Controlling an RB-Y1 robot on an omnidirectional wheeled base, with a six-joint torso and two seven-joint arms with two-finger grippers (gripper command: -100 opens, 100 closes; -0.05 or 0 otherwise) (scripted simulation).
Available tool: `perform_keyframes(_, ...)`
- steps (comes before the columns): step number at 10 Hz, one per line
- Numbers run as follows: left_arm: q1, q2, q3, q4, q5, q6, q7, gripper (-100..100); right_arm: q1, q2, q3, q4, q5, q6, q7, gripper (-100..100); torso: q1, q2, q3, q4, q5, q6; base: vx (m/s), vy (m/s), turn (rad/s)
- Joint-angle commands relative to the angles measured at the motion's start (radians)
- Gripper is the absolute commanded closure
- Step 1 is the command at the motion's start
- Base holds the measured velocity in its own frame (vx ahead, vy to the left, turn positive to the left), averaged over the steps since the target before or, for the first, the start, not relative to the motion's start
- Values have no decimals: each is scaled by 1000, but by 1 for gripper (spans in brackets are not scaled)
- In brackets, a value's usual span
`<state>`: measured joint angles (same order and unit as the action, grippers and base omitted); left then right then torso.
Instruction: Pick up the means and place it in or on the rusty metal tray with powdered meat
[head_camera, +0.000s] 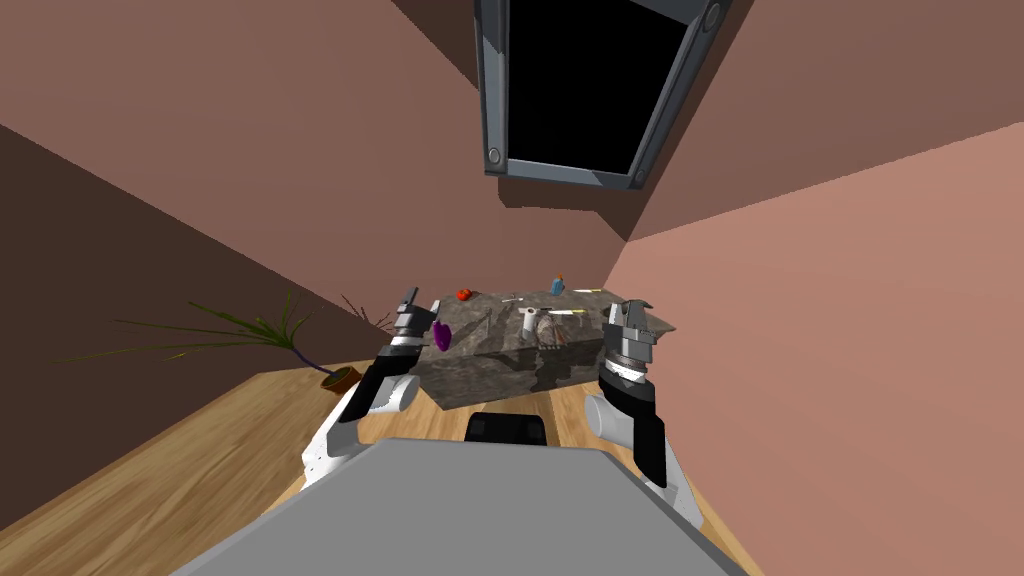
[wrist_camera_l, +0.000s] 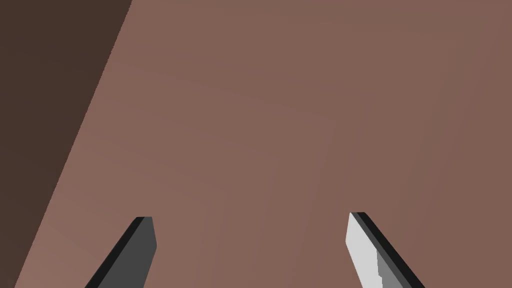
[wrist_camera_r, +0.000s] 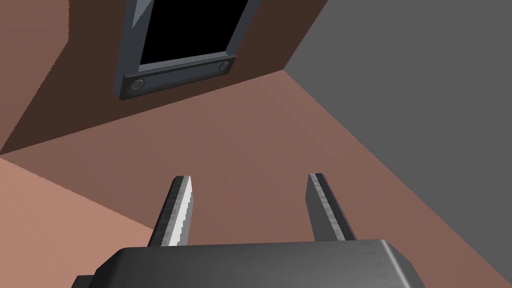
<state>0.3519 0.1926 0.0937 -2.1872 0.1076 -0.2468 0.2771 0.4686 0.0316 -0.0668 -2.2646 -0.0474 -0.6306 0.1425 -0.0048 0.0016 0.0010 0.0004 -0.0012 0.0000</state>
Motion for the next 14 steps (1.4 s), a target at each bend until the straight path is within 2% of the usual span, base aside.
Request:
perform_keyframes(1,-25,13,22,17,16,50,50,-100,0,0,0,0,0,0,0,0,0,0,0,0,0,0,-17,-69,-48)
perform_keyframes(2,-25,13,22,17,16,50,56,-100,0,0,0,0,0,0,0,0,0,0,0,0,0,0,-15,-61,-24)
perform_keyframes(3,-49,24,43,33,30,92,96,-100,0,0,0,0,0,0,0,0,1,0,0,0,0,0,-17,-85,-61)
perform_keyframes(4,-49,24,43,33,30,95,103,-100,0,0,0,0,0,0,0,0,0,0,0,0,0,0,-11,-69,-18)
perform_keyframes(5,-73,34,65,50,44,136,143,-100,0,0,0,0,0,0,0,0,0,-1,0,0,0,0,-27,-84,-45)
perform_keyframes(6,-73,34,65,50,44,142,152,-100,0,0,0,0,0,0,0,0,0,0,0,0,0,0,-17,-74,-29)
perform_keyframes(7,-97,43,86,68,58,187,190,-100,0,0,0,0,0,0,0,0,0,0,0,0,0,0,6,-77,-58)
perform_keyframes(8,-97,43,86,68,58,190,202,-100,0,0,0,0,0,0,0,0,0,-2,-1,0,0,0,-4,-69,-29)
perform_keyframes(9,-122,51,109,87,72,231,240,-100,0,0,0,0,0,0,0,0,1,-1,-1,0,0,0,-8,-83,-63)
perform_keyframes(10,-122,51,109,87,72,239,253,-100,0,0,0,0,0,0,0,0,0,-1,-1,0,0,0,-9,-67,-28)
perform_keyframes(11,-146,58,131,108,85,278,290,-100,0,0,0,0,0,0,0,0,1,-1,-1,0,0,0,-8,-77,-56)
perform_keyframes(12,-146,58,131,108,85,289,305,-100,0,0,0,0,0,0,0,0,0,-1,-1,0,0,0,-10,-66,-31)
perform_keyframes(13,-170,65,153,131,98,328,342,-100,0,0,0,0,0,0,0,0,1,-1,0,0,0,0,-4,-96,-77)
perform_keyframes(14,-170,65,153,131,98,340,357,-100,0,0,0,0,0,0,0,0,-1,-1,-1,0,0,0,1,-76,-30)
